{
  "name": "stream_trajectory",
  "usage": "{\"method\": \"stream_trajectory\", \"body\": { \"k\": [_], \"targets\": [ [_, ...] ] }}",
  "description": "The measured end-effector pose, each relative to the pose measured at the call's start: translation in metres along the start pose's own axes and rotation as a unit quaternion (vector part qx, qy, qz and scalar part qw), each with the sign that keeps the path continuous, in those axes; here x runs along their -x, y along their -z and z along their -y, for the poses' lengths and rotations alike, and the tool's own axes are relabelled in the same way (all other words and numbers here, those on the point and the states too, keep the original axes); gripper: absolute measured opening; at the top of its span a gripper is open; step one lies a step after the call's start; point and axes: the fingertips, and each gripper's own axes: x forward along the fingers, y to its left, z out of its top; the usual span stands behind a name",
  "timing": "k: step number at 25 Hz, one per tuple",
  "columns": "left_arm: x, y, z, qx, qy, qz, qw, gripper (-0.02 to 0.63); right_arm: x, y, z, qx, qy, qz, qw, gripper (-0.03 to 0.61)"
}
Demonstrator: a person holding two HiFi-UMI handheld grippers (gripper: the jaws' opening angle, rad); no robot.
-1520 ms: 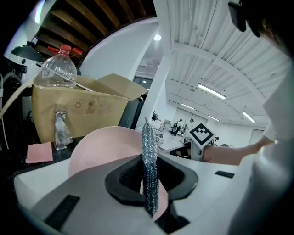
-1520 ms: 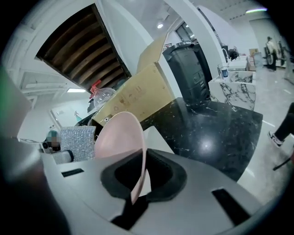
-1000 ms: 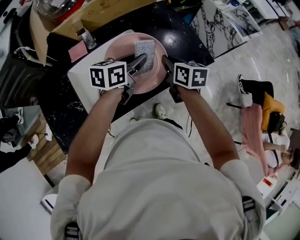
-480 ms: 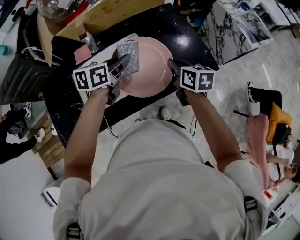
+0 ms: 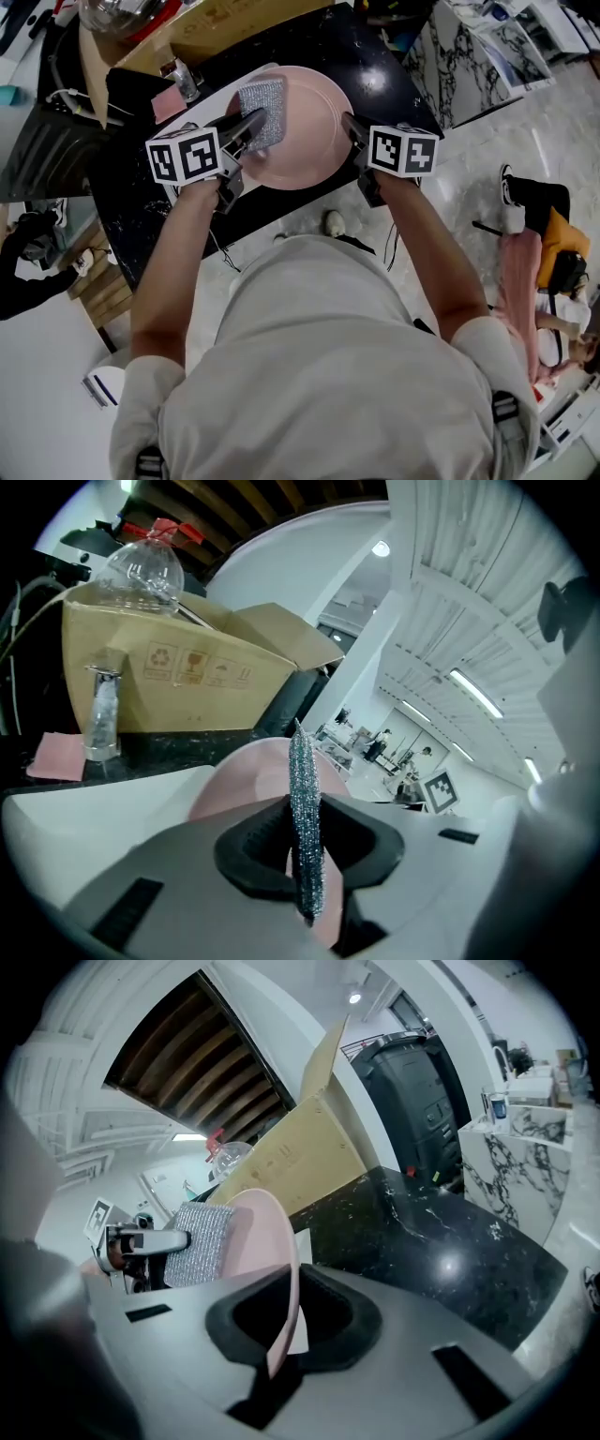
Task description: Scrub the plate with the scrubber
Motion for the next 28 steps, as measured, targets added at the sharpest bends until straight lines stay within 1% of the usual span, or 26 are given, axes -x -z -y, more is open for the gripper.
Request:
{"method": "stream_trajectory", "body": {
  "k": [4,7,9,11,14,22,28],
  "targets": [
    [-0.027,0.002,0.031,0.001,0.038,-0.008,0.9992,0.067,-0.002,-0.003,-0.010,0.006,-0.007,0.002,1.000,0.020],
    [-0.044,0.005,0.048,0.013,0.066,-0.014,0.9977,0.067,-0.004,-0.004,-0.016,0.006,-0.010,0.004,1.000,0.020],
    [-0.052,0.008,0.052,0.018,0.075,-0.016,0.9969,0.066,-0.003,-0.007,-0.016,-0.004,-0.010,0.007,1.000,0.020],
    [-0.055,0.012,0.049,0.026,0.076,-0.018,0.9966,0.067,-0.002,-0.009,-0.015,-0.013,-0.011,0.011,1.000,0.020],
    [-0.053,0.014,0.039,0.037,0.069,-0.019,0.9968,0.066,0.001,-0.013,-0.016,-0.009,-0.013,0.013,1.000,0.020],
    [-0.029,0.008,0.005,0.033,0.027,-0.014,0.9990,0.066,0.001,-0.009,-0.014,-0.005,-0.013,0.009,1.000,0.021],
    [0.000,0.008,-0.030,0.017,-0.018,-0.017,0.9995,0.066,0.002,-0.007,-0.008,-0.011,-0.010,0.014,1.000,0.025]
  ]
}}
